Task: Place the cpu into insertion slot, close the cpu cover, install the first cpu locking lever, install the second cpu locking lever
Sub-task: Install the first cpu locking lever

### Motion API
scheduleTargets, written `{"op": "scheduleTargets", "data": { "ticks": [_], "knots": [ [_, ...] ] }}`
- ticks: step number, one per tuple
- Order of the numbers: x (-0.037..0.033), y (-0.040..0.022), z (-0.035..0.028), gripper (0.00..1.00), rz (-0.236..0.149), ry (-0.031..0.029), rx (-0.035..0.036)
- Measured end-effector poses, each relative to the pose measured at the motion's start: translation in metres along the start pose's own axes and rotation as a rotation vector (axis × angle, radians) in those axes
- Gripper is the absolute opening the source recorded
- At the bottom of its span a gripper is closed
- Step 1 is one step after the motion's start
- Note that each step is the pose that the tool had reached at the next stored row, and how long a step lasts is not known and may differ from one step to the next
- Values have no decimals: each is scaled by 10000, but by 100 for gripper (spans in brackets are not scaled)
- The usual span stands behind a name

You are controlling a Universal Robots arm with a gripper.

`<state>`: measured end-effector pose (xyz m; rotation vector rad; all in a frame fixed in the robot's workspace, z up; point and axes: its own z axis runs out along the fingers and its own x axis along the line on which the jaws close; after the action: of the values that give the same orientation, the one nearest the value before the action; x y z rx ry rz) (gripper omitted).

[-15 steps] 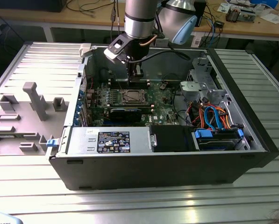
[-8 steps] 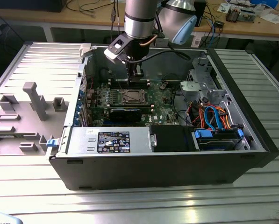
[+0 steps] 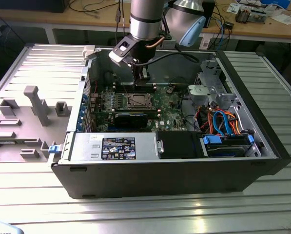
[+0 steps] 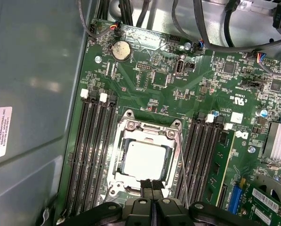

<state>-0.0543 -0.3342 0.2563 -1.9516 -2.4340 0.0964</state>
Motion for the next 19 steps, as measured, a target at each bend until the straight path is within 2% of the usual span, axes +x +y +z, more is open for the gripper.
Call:
{"op": "scheduleTargets", "data": {
  "ticks": [19],
  "knots": [
    [0, 0, 0, 11, -420, -26, -9]
  ]
}}
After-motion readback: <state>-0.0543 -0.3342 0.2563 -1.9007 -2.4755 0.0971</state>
